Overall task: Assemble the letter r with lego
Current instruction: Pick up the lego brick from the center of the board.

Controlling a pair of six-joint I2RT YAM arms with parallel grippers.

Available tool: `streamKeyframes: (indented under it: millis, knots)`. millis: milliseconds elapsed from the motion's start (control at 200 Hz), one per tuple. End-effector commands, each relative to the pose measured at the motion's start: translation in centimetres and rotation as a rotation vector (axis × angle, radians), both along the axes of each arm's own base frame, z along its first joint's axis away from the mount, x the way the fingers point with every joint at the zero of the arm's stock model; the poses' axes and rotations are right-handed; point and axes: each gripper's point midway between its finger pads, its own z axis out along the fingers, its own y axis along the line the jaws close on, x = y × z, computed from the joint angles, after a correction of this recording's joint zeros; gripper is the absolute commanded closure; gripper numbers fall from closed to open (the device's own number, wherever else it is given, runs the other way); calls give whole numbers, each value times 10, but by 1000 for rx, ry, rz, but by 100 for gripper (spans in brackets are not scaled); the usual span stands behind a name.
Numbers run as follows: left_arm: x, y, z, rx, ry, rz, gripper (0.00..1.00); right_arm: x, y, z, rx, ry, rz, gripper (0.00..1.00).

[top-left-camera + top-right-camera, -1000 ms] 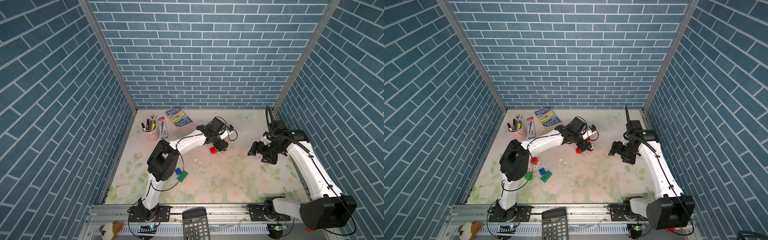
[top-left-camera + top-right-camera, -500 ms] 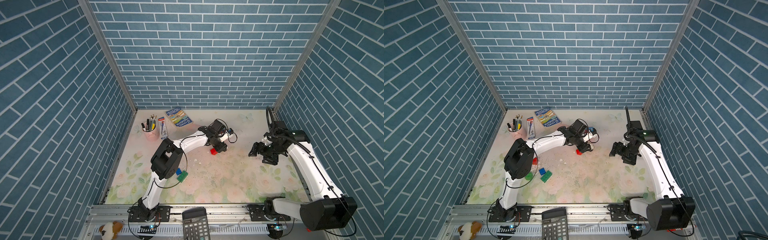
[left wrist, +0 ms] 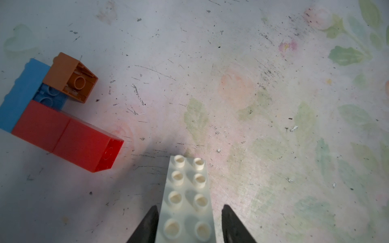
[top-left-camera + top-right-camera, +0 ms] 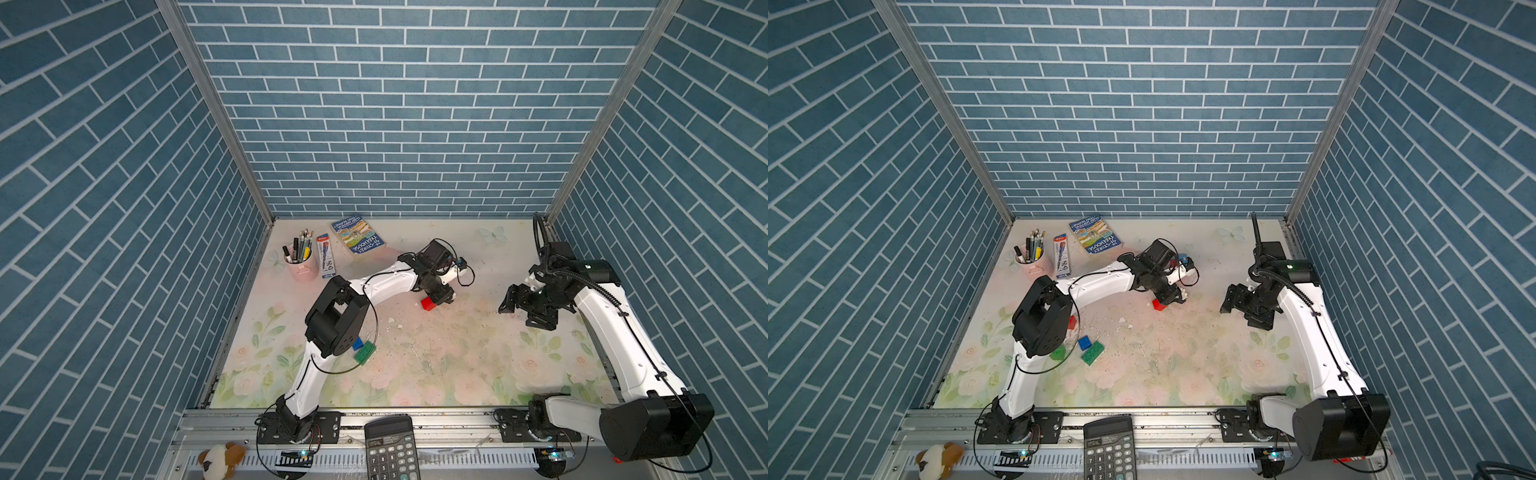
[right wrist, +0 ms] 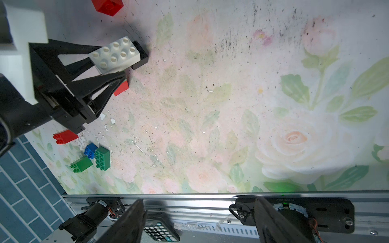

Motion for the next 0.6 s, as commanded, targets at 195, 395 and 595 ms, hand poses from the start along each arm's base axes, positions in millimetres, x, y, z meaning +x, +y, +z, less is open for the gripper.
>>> streamKeyframes:
  millis: [195, 395, 595]
  knots:
    - [1, 5, -7, 27, 13, 18, 58, -6, -5, 0, -21, 17, -2, 18]
    - [0, 5, -3, 25, 18, 19, 71, -6, -5, 1, -20, 12, -2, 18]
    - [-4, 1, 29, -67, 44, 63, 81, -1, -2, 1, 0, 0, 5, 18]
